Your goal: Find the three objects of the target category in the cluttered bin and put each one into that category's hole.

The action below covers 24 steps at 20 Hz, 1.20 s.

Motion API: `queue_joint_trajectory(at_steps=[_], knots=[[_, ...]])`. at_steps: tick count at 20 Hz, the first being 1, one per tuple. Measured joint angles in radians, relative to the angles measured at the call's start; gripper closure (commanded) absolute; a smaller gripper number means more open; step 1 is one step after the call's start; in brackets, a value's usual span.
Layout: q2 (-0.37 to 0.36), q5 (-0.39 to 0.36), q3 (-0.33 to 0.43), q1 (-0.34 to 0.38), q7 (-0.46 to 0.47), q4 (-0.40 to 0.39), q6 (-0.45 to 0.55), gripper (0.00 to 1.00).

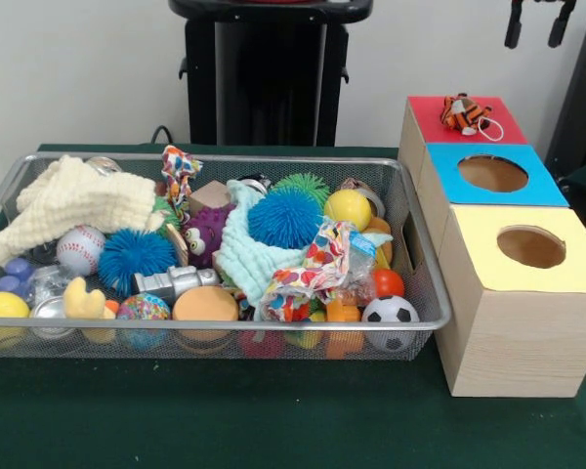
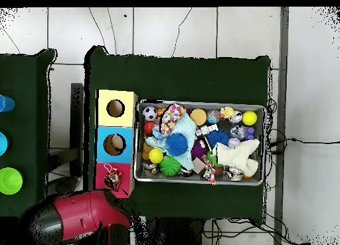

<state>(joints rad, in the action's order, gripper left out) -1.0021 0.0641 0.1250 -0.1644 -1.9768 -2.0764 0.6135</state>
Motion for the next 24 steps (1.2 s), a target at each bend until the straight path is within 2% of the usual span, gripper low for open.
queue_joint_trajectory(at_steps=[10, 17, 21, 24], knots=[[0.024, -0.001, -0.046, 0.031, 0.000, 0.002, 0.000, 0.00], [0.146, -0.012, -0.094, 0.028, 0.000, 0.033, -0.024, 0.00], [0.232, -0.024, -0.116, 0.024, 0.000, 0.064, -0.072, 0.00], [0.236, -0.024, -0.121, 0.018, 0.000, 0.078, -0.050, 0.00]])
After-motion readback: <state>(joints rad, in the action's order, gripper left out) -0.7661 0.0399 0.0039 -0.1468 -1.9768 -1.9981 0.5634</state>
